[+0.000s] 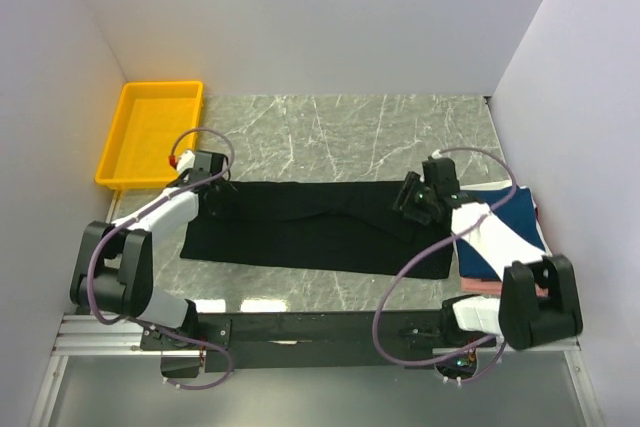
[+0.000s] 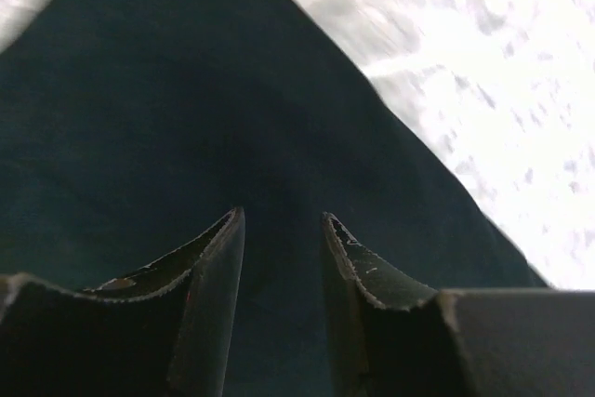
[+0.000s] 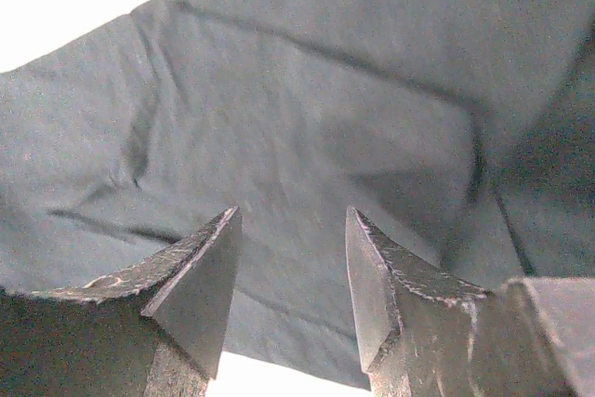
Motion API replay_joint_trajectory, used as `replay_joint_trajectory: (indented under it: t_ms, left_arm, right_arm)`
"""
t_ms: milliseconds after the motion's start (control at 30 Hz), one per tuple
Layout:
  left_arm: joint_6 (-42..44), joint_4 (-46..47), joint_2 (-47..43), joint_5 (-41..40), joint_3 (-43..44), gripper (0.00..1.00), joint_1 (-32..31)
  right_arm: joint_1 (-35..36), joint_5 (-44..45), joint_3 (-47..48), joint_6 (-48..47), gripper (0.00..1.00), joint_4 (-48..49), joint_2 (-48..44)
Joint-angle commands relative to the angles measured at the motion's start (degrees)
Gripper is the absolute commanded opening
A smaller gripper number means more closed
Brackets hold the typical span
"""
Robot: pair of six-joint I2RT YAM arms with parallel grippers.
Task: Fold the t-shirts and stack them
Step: Fold the tshirt
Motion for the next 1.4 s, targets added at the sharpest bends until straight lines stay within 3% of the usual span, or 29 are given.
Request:
replay_joint_trajectory:
  t_ms: [0,200,300,467,600,800,1033,1367]
  left_arm:
    - [4.25,5.06,0.97,5.35,3.13,0.43,-2.35]
    - [9.88,12.27,3.34,13.26,6.99,0.44,-9.38]
    - [12.34,12.97,7.29,14.32,14.26,0.45,-14.20]
    - [16.11,12.63,17.66,16.60,24.91,0.49,-20.98]
    - [19.02,11.40,25.92,19.33,36.14,0.52,-24.32]
    - [21.05,9.64,35.77,21.87,45.65,0.55,-27.58]
    - [21.84,8.41,42.63,24.60,51.03,0.56,-29.60]
    - [21.14,7.79,44.83,25.13,52.35,0.53,-31.36]
  right_arm:
    - [1.54,5.28,6.01,-0.65,0.56,2.90,5.04]
    - [1.54,8.79,11.55,-1.61,0.56,2.11,11.03]
    - [0.14,10.30,12.35,-1.79,0.56,0.97,11.66]
    - [-3.20,8.89,9.63,-1.35,0.56,0.70,9.91]
    - [-4.43,7.84,5.77,-0.30,0.56,1.84,7.62]
    - [-6.72,5.47,2.16,0.32,0.56,3.08,5.16]
    - [-8.12,5.03,-0.48,-0.21,0.57,3.34,2.78]
    - [-8.74,1.59,-1.71,0.14,0.55,5.36,3.40]
